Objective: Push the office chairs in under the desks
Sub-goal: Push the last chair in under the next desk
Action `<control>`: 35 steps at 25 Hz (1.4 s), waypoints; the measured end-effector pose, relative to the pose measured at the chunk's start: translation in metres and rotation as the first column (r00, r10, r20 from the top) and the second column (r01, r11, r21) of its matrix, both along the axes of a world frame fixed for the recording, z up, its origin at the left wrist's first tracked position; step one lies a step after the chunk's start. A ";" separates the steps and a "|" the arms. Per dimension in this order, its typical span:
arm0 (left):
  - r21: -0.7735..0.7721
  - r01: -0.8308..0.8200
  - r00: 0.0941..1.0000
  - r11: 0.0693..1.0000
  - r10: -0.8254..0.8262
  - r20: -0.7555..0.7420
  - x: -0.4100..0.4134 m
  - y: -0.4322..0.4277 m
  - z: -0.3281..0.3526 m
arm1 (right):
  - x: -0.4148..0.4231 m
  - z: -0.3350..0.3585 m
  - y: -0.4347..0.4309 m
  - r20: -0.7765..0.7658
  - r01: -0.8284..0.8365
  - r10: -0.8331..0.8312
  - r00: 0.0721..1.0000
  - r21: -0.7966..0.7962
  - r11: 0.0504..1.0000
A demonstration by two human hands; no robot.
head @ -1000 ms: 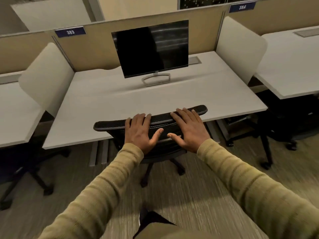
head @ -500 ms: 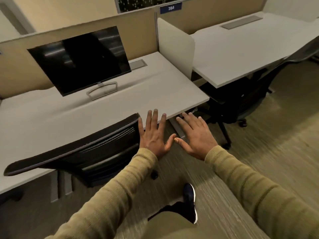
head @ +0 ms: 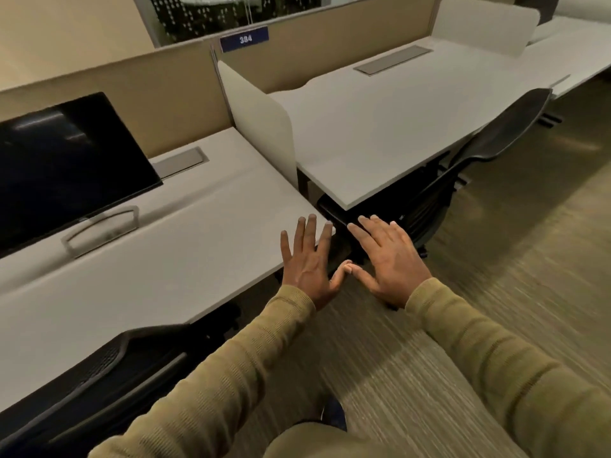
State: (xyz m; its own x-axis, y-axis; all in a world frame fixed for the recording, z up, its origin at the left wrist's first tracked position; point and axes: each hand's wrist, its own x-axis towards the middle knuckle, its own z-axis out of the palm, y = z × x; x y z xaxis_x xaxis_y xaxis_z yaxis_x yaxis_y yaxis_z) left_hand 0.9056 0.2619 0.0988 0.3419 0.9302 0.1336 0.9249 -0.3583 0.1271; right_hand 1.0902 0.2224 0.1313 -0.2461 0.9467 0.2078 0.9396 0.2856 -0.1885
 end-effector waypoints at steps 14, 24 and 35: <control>0.042 0.097 0.973 0.994 -0.103 0.205 0.250 0.076 0.034 | 0.236 0.039 0.090 -0.050 -0.005 0.013 0.999 0.159 0.987; -0.050 -0.086 0.982 0.995 0.093 0.165 0.416 0.110 0.058 | 0.411 0.053 0.160 0.032 -0.108 0.106 0.994 0.071 0.992; -0.269 -0.322 0.947 0.908 0.311 -0.085 0.499 0.223 0.052 | 0.503 0.032 0.306 0.192 -0.253 0.286 0.939 -0.178 0.951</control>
State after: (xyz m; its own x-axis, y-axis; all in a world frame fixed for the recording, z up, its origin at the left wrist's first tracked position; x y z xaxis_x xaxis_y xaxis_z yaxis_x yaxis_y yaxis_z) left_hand 1.4043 0.4850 0.1504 0.0232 0.9882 -0.1515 0.9902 -0.0019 0.1393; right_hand 1.5936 0.5281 0.1632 -0.5188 0.8548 -0.0156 0.8541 0.5174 -0.0526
